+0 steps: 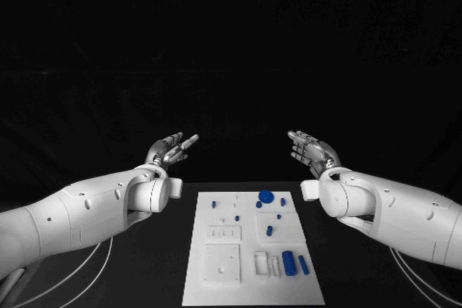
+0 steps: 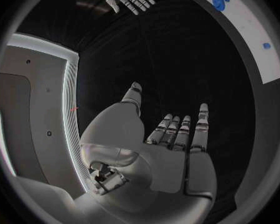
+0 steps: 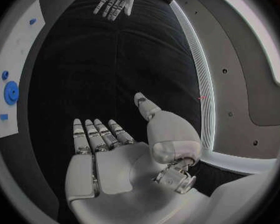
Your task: Assemble the parts on the task board
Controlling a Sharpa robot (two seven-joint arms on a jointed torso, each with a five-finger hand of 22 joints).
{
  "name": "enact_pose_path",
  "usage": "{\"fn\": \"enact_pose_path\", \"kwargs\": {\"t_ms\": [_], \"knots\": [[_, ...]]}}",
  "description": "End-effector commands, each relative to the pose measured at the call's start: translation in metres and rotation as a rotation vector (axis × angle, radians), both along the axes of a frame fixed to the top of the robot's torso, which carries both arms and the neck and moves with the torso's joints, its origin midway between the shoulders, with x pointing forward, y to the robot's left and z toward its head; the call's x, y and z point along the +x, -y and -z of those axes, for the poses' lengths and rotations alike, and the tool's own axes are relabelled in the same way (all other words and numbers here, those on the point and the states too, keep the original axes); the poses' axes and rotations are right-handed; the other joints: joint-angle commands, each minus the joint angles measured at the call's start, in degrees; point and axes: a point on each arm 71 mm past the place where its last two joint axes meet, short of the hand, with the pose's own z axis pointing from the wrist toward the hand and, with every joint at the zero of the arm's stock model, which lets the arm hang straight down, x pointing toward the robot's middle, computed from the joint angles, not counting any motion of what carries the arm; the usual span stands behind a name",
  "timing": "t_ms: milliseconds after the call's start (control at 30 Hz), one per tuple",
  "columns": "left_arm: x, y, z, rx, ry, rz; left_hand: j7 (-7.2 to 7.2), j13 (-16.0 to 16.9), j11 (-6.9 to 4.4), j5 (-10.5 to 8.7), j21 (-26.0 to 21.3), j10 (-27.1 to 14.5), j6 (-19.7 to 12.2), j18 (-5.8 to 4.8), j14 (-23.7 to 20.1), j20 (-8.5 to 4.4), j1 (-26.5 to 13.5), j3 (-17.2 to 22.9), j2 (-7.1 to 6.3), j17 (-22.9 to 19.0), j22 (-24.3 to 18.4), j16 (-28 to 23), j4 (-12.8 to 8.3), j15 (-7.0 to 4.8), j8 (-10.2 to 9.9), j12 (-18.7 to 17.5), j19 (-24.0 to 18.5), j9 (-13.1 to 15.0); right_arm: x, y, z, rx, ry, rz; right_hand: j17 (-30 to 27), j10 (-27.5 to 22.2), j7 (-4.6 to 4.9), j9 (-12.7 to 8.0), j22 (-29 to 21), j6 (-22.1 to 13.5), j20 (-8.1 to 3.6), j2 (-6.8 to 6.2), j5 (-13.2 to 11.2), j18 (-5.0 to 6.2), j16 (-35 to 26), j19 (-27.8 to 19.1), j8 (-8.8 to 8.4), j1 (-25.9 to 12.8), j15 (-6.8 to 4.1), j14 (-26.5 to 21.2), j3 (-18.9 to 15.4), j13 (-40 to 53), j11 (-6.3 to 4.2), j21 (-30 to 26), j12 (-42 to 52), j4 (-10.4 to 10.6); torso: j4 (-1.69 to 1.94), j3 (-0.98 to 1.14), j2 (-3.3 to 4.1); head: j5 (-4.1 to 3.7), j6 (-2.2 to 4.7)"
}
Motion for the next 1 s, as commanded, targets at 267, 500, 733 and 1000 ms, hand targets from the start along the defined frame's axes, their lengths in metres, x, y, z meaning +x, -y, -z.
{"fn": "enact_pose_path", "kwargs": {"t_ms": [267,500,733,1000], "knots": [[0.014,0.001,-0.004,0.029,-0.072,0.114,0.14,0.1,0.12,0.2,0.2,0.5,0.4,0.39,0.2,0.11,0.5,-0.4,0.26,0.0,0.0,0.3,0.0,0.05,0.3,0.3,0.3,0.1,0.021,0.004,-0.004,-0.064,-0.119,-0.295,0.5,7.0,3.74,0.3,0.3,5.0,-0.26,-1.4,3.3,1.33,0.7,2.5,0.61,11.5,-0.89,9.0,-7.4,0.4,-0.99,1.0,0.6,0.0,-0.02,0.01,0.01,-0.01,0.0],[0.016,-0.001,-0.005,0.026,-0.058,0.119,1.87,0.3,1.88,0.22,1.0,4.9,3.3,0.81,7.2,-0.21,0.9,-0.4,1.01,0.6,0.5,1.3,-0.2,2.8,1.1,0.7,4.3,0.3,0.028,0.018,0.001,-0.327,-0.028,-0.285,1.3,18.7,2.37,1.0,1.8,17.2,-2.08,-3.15,5.6,2.27,1.4,22.2,1.41,18.4,-1.8,25.5,-9.2,1.0,-2.31,5.5,1.0,-3.6,-0.09,-0.11,0.01,0.19,-1.07],[0.01,0.001,-0.006,0.026,-0.033,0.153,3.39,1.9,2.84,0.66,10.0,42.3,30.1,-1.98,43.1,-8.47,5.3,-0.9,3.72,2.6,3.5,11.8,-3.2,-0.68,6.9,4.0,26.6,1.8,0.026,0.011,-0.001,-0.665,0.121,-0.365,6.4,47.4,-0.04,3.3,2.6,44.8,-9.01,-6.66,6.7,0.65,3.3,44.2,2.73,24.9,-8.47,53.0,-1.0,2.1,-6.3,8.5,2.1,-6.0,0.0,-0.17,0.29,0.14,-1.44],[-0.012,0.009,-0.01,0.053,-0.023,0.289,1.38,2.0,-0.38,0.25,14.6,52.5,36.0,-4.88,50.5,-13.09,9.6,-2.0,5.3,3.7,5.5,14.2,-4.2,-4.12,5.3,2.5,31.3,2.0,0.018,-0.003,0.0,-0.99,0.246,-0.443,14.7,55.1,-0.96,3.5,7.1,49.8,-16.14,-9.62,6.1,1.18,10.0,60.3,2.66,26.9,-14.85,70.5,-0.1,2.1,-9.75,17.6,2.1,-5.6,0.08,-0.54,1.79,0.13,-1.31]]}}
